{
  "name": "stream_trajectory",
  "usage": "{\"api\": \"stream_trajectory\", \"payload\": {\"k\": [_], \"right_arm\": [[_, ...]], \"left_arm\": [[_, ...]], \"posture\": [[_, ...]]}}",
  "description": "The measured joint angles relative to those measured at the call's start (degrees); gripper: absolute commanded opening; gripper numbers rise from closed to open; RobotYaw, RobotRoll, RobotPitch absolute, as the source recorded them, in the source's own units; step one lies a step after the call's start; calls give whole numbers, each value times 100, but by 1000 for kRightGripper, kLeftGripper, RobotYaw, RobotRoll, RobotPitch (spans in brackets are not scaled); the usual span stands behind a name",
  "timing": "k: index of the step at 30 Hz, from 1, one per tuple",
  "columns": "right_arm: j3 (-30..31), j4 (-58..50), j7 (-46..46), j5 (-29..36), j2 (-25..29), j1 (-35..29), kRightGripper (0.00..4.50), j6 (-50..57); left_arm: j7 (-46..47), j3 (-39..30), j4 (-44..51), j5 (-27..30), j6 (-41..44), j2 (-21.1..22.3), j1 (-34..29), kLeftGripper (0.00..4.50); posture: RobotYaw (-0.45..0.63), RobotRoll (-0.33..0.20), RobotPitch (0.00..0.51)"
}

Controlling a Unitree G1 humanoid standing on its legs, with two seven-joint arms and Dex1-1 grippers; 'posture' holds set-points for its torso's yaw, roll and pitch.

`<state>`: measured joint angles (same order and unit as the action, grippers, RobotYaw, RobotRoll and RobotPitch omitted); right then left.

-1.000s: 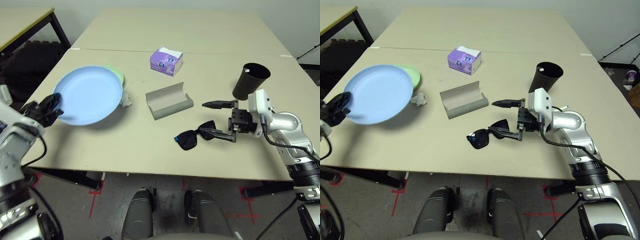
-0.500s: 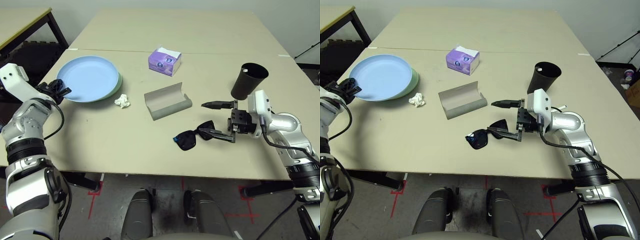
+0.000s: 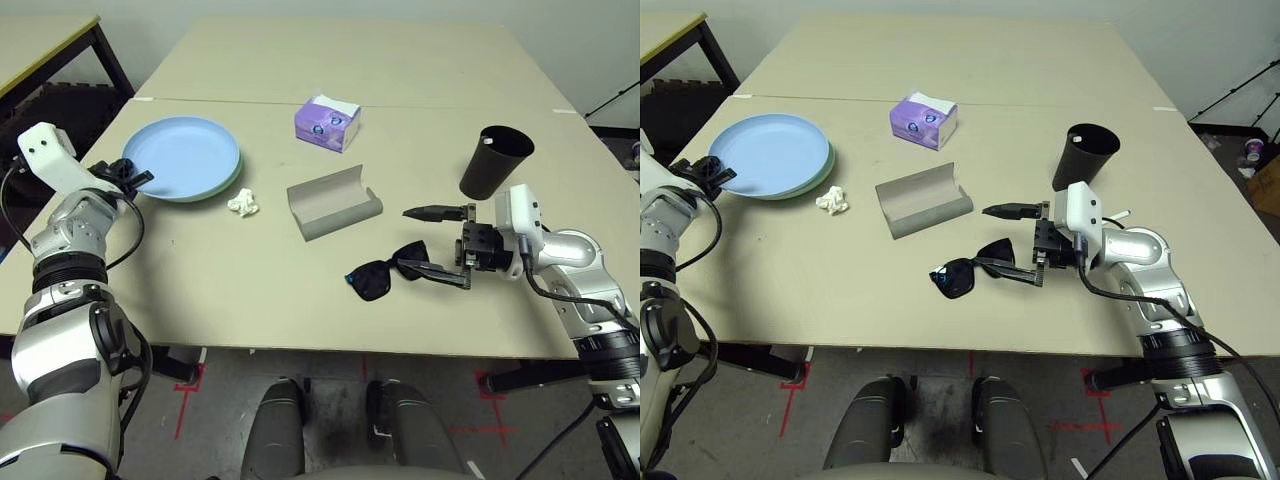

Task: Organize and tidy the items on the table.

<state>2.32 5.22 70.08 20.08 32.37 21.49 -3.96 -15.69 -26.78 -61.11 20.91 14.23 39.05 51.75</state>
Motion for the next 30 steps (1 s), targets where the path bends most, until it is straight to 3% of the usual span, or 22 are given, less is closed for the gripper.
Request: {"api": "stream_trajectory", "payload": {"k": [21,25,30], "right_arm": [[0,-77,-28,0,43,-22,4500,83],[0,-90,-34,0,43,-42,4500,87],[0,-132,-35,0,43,-52,4500,90]], "left_arm": [[13,0,-296,-72,-406,-31,416,32],[-26,-12,-302,-67,-598,-102,443,1103],[-49,-11,-302,-68,-681,-130,529,3061]], "posture": [[-24,0,101],[-24,0,101],[-25,0,101]]}}
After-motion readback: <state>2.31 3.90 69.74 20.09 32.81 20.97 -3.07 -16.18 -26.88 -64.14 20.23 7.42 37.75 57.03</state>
